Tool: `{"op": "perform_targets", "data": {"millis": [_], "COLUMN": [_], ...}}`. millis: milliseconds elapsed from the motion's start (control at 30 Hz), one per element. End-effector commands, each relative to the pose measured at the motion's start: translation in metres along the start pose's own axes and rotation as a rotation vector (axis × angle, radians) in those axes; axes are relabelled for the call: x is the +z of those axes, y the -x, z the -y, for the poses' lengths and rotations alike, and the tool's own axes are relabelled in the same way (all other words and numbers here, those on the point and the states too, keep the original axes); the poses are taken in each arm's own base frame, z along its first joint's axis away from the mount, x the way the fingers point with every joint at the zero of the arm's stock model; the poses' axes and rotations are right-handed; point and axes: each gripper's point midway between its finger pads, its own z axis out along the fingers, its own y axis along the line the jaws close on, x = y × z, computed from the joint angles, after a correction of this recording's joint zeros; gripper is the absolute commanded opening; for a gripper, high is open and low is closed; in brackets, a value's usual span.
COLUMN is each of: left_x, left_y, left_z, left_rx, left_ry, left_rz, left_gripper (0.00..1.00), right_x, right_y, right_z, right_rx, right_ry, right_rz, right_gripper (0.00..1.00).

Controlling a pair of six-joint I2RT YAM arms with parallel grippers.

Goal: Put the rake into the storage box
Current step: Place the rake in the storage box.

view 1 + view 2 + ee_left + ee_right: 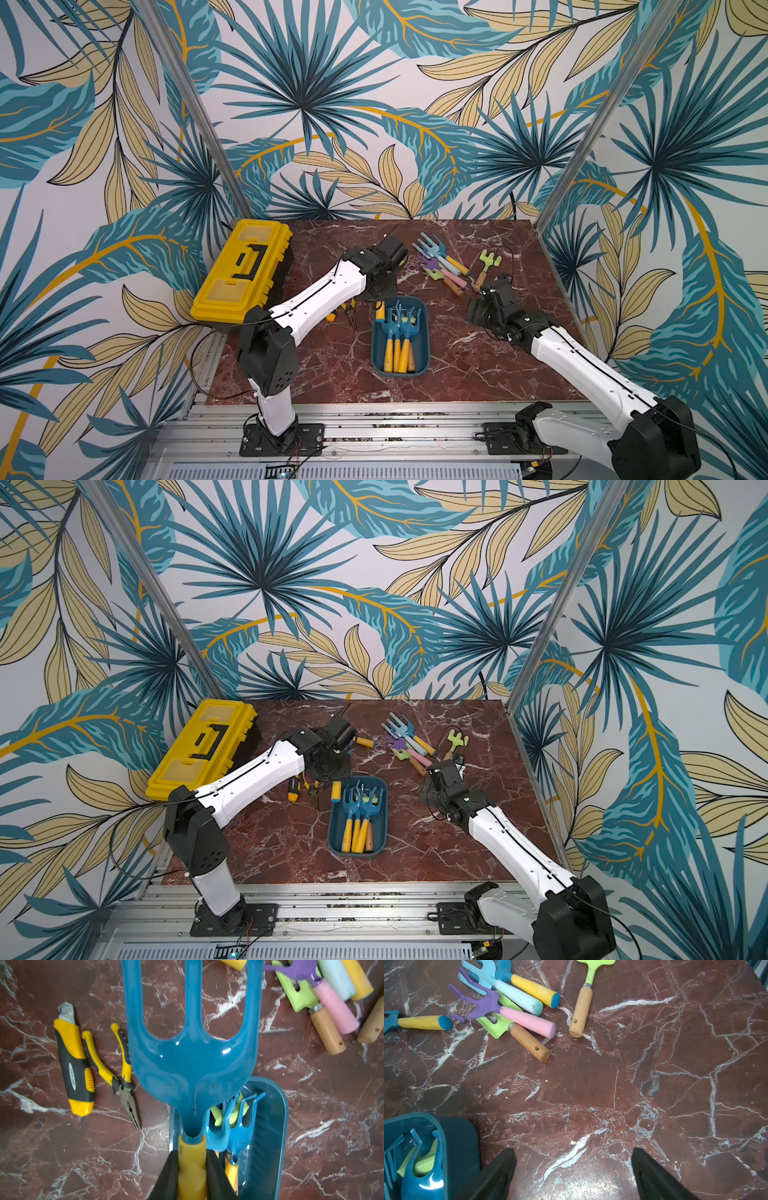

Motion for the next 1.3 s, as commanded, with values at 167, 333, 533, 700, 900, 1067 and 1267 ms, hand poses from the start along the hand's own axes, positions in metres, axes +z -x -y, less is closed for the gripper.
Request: {"op": "perform_targets", "data": {"millis": [167, 333, 533, 700, 900, 1067, 1267], "left_x": [-0.023, -0.022, -0.008, 0.004, 0.024, 0.038, 0.05], "left_y": [-0.038, -0.069, -0.102, -0.115, -0.121, -0.125, -0.131], "left_z": [0.013, 0.026, 0.05, 0.062, 0.066, 0.063, 0.055], "left_rx": [0.051, 0.08, 0.091, 0.099, 0.078, 0.07, 0.063], "left_ry": [0.015, 0.048, 0.021, 0.026, 0.054, 0.094, 0.143], "left_rz": [0.024, -0.002, -0.045, -0.045, -0.056, -0.075, -0.09], "left_gripper": [0.08, 0.07, 0.06, 0.05, 0.05, 0.05, 0.05], "right_x": [0.001, 0.001, -0.001, -0.004, -0.008, -0.009, -0.009], "right_y": [-0.002, -0.002, -0.002, -0.001, -0.001, -0.001, -0.001], "right_z": [0.008, 0.008, 0.007, 0.006, 0.006, 0.005, 0.004], "right_rx": [0.008, 0.01, 0.016, 0.022, 0.029, 0.031, 0.032], "right_ry": [-0.021, -0.019, -0.003, 0.009, 0.024, 0.036, 0.045], "right_rz": [0.016, 0.014, 0.013, 0.019, 0.026, 0.025, 0.02], "right_gripper": [0.91, 0.91, 0.91, 0.91, 0.92, 0.91, 0.91]}}
